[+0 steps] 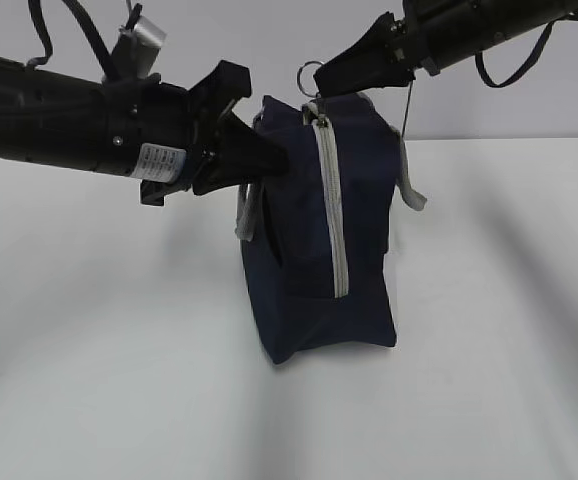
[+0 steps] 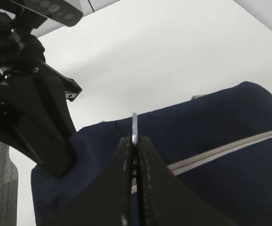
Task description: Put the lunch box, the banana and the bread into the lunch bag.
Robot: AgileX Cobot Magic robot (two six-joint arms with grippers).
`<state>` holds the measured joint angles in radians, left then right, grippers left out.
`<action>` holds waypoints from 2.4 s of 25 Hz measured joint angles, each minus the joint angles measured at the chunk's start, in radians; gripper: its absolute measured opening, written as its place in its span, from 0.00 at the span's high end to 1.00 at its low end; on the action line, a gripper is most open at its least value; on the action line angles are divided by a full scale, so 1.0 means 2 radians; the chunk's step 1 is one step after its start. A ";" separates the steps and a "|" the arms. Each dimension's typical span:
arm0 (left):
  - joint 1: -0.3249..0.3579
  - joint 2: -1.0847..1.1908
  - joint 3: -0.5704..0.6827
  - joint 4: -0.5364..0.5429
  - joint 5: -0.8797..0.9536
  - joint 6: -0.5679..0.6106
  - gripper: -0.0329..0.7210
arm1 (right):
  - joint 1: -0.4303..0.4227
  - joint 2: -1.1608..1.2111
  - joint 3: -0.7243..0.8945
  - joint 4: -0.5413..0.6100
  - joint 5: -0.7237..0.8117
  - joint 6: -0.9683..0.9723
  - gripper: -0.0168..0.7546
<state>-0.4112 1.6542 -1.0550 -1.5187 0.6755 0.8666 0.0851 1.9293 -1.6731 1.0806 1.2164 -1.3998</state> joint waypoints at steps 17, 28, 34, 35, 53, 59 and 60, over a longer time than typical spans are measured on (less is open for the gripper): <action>0.000 0.004 0.000 0.067 0.065 0.000 0.95 | 0.000 0.046 -0.041 0.001 -0.021 0.002 1.00; 0.000 0.004 0.000 0.090 0.115 0.000 0.95 | 0.000 0.134 -0.169 0.000 -0.052 0.025 1.00; 0.000 0.003 0.000 0.125 0.144 0.000 0.95 | 0.000 0.218 -0.258 -0.002 -0.052 0.042 1.00; 0.000 0.002 0.000 0.132 0.145 0.000 0.95 | 0.000 0.229 -0.271 -0.002 -0.051 0.046 1.00; 0.015 -0.039 0.000 0.174 0.154 -0.006 0.25 | -0.003 0.271 -0.313 0.002 -0.004 0.055 1.00; 0.083 -0.048 -0.002 0.155 0.163 -0.071 0.17 | -0.004 0.271 -0.329 -0.009 0.001 0.055 1.00; 0.092 -0.049 -0.007 0.152 0.161 -0.085 0.19 | -0.004 0.271 -0.334 -0.011 0.002 0.055 1.00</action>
<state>-0.2262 1.5562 -1.0691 -1.2153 0.9980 0.6971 0.0764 2.4713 -2.3409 1.0596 1.2195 -1.2906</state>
